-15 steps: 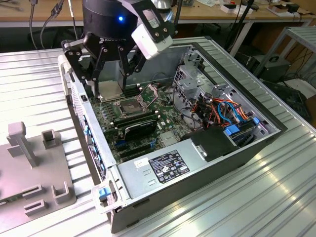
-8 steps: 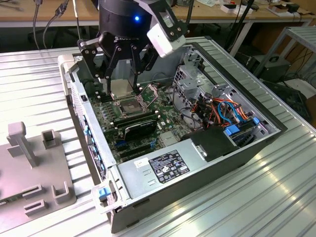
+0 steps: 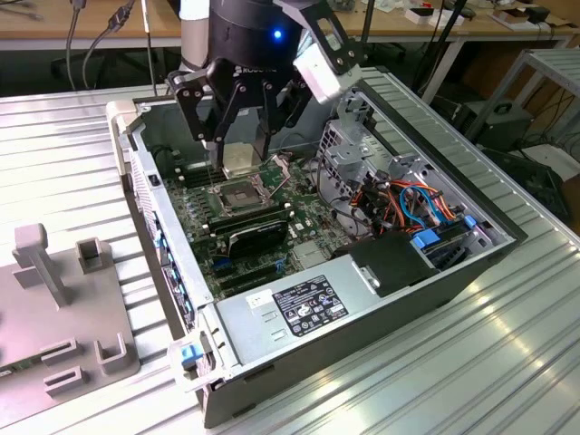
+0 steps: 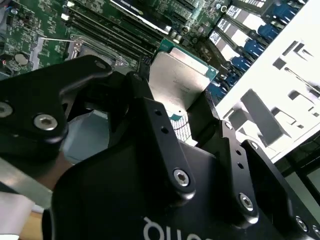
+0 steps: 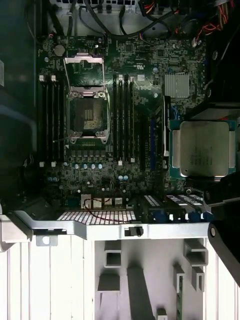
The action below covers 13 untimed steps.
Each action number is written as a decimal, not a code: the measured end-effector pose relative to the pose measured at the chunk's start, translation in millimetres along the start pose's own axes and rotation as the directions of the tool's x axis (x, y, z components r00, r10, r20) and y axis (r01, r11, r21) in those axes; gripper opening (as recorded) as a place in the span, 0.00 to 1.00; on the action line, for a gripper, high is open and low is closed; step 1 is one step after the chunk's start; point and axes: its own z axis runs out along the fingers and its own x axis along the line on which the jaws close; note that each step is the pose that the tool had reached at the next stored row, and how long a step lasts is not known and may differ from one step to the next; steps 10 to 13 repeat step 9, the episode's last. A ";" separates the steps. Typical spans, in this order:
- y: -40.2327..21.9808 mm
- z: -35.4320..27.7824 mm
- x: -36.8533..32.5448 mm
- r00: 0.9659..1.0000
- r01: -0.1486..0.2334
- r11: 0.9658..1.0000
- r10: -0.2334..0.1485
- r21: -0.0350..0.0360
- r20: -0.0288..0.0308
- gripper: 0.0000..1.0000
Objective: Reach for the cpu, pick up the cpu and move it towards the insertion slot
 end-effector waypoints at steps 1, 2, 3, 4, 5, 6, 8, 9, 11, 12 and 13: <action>0.0 0.2 -6.5 1.000 0.000 1.000 0.000 0.000 0.000 0.55; 0.1 0.5 -19.9 1.000 0.000 1.000 0.000 0.000 0.000 0.55; 0.1 0.7 -28.5 1.000 0.000 1.000 0.000 0.000 0.000 0.55; 0.2 0.7 -28.7 1.000 0.000 1.000 0.000 0.000 0.000 0.55; 0.2 0.7 -28.8 1.000 0.000 1.000 0.000 0.000 0.000 0.55; 0.2 0.7 -29.1 1.000 0.000 1.000 0.000 0.000 0.000 0.55; 0.2 0.7 -29.3 1.000 0.000 1.000 0.000 0.000 0.000 0.55; 0.2 0.7 -29.3 1.000 0.000 1.000 0.000 0.000 0.000 0.55; 0.2 0.7 -29.3 1.000 0.000 1.000 0.000 0.000 0.000 0.55; 0.2 0.7 -29.3 1.000 0.000 1.000 0.000 0.000 0.000 0.55; 0.2 0.7 -29.3 1.000 0.000 1.000 0.000 0.000 0.000 0.55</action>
